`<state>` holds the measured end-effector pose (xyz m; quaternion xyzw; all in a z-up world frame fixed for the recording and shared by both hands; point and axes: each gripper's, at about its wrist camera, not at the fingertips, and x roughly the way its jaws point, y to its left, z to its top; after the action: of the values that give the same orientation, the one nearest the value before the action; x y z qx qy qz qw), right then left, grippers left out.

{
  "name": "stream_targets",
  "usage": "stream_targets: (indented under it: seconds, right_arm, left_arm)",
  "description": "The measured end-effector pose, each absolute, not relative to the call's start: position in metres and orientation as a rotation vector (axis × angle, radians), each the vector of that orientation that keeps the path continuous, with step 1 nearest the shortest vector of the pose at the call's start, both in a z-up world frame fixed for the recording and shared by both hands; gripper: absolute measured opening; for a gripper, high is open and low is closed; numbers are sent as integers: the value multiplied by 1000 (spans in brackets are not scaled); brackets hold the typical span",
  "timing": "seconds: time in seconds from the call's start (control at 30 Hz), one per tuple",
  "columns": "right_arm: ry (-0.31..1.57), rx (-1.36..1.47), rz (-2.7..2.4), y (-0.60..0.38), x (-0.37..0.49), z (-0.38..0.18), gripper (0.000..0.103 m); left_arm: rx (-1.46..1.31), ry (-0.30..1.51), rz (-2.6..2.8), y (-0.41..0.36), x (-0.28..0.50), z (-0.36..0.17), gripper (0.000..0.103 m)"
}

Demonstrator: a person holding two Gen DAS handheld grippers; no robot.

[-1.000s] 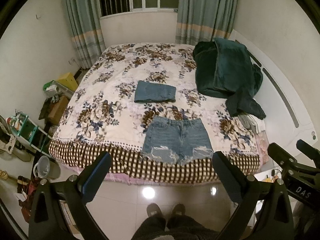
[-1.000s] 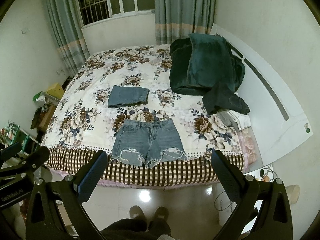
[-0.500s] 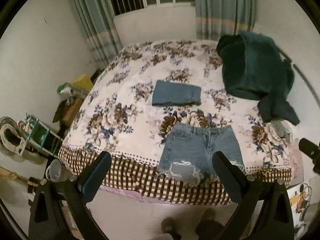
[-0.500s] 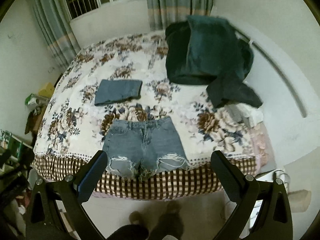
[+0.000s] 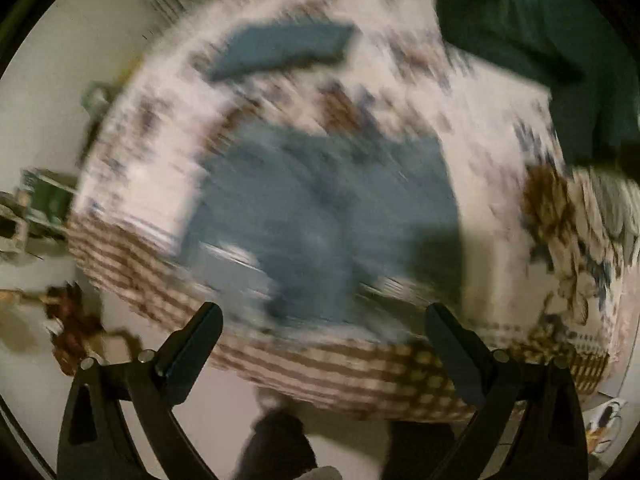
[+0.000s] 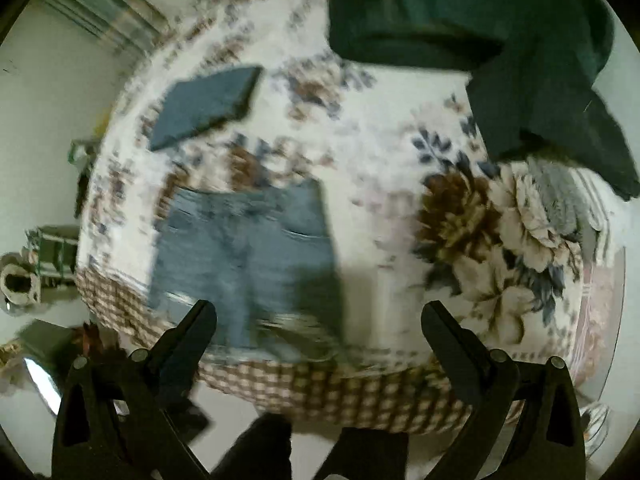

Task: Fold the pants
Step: 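Lower both grippers onto the shorts and grasp the waistband and hem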

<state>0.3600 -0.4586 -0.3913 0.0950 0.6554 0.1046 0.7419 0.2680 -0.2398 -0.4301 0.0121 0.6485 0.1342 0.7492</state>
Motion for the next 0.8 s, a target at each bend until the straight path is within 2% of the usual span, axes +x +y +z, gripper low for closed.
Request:
stream_targets:
  seconds: [0.2, 0.27, 0.3, 0.37, 0.4, 0.43, 0.5, 0.63, 0.73, 0.77, 0.8]
  right_arm:
    - [1509, 178, 315, -511, 388, -507, 103]
    - [1532, 186, 344, -515, 390, -535, 103]
    - [1547, 201, 363, -516, 396, -556, 103]
    - [1567, 232, 389, -511, 404, -577, 103]
    - [1578, 263, 416, -506, 413, -594, 103]
    - [1582, 282, 435, -498, 416, -600, 103]
    - [1591, 321, 483, -478, 431, -620, 103]
    - [1610, 417, 583, -418, 461, -651, 102]
    - [1616, 473, 610, -381, 481, -665, 81]
    - [1604, 471, 615, -368, 489, -667, 54]
    - [1606, 458, 603, -361, 493, -666, 16]
  left_arm:
    - [105, 1525, 239, -314, 277, -547, 101]
    - [107, 1562, 227, -323, 277, -583, 72]
    - [97, 1584, 232, -324, 277, -595, 42]
    - [27, 1567, 229, -316, 275, -604, 34]
    - [-10, 1537, 231, -311, 274, -599, 21]
    - [-46, 1513, 236, -305, 273, -592, 14]
    - [-78, 1486, 231, -295, 271, -580, 8]
    - [-128, 1442, 214, -275, 267, -552, 6]
    - [-117, 1423, 224, -259, 270, -530, 6]
    - [-117, 1417, 230, -254, 271, -523, 6]
    - [-119, 1407, 234, -248, 272, -514, 6]
